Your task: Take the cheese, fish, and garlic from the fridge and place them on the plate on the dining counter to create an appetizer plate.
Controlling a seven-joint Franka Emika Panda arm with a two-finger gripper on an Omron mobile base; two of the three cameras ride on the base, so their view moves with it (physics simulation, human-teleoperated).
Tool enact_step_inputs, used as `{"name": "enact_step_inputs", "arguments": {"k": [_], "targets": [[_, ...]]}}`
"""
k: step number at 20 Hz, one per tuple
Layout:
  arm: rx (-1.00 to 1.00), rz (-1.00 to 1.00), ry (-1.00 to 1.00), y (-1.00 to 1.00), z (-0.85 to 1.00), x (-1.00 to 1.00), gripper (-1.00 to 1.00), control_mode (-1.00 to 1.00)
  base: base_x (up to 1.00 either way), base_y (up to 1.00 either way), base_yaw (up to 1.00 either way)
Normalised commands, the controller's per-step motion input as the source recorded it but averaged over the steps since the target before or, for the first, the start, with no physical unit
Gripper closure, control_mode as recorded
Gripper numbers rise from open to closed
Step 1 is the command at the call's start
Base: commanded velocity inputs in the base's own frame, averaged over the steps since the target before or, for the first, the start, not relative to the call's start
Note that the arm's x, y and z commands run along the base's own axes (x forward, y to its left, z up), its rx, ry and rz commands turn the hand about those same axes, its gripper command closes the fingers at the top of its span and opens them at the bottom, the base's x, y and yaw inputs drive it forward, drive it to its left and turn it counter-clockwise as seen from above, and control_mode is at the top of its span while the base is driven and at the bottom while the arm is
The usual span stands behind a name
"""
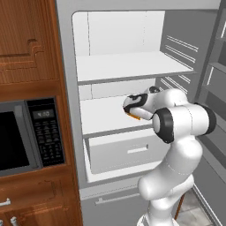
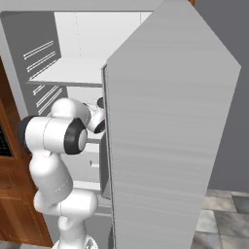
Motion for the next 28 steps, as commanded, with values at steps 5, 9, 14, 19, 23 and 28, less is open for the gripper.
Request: {"name": "enact_step_inputs", "arguments": {"k": [5, 9, 14, 19, 23, 28], "targets": [[0.00, 0.01, 0.00, 0.00, -0.19, 0.17, -1.00, -1.00, 0.00, 0.00, 0.00], [0.00, 0.00, 0.00, 0.00, -0.23, 0.04, -1.00, -1.00, 0.00, 0.00, 0.00], [0.00, 0.00, 0.00, 0.00, -0.23, 0.08, -1.00, -1.00, 0.00, 0.00, 0.00], [-0.02, 0.01, 0.01, 0.08, -0.32, 0.03, -1.00, -1.00, 0.00, 0.00, 0.00], [-0.06, 0.01, 0.00, 0.34, -0.35, -0.06, -1.00, -1.00, 0.00, 0.00, 0.00], [-0.07, 0.00, 0.01, 0.45, -0.30, -0.17, -1.00, -1.00, 0.00, 0.00, 0.00]]}}
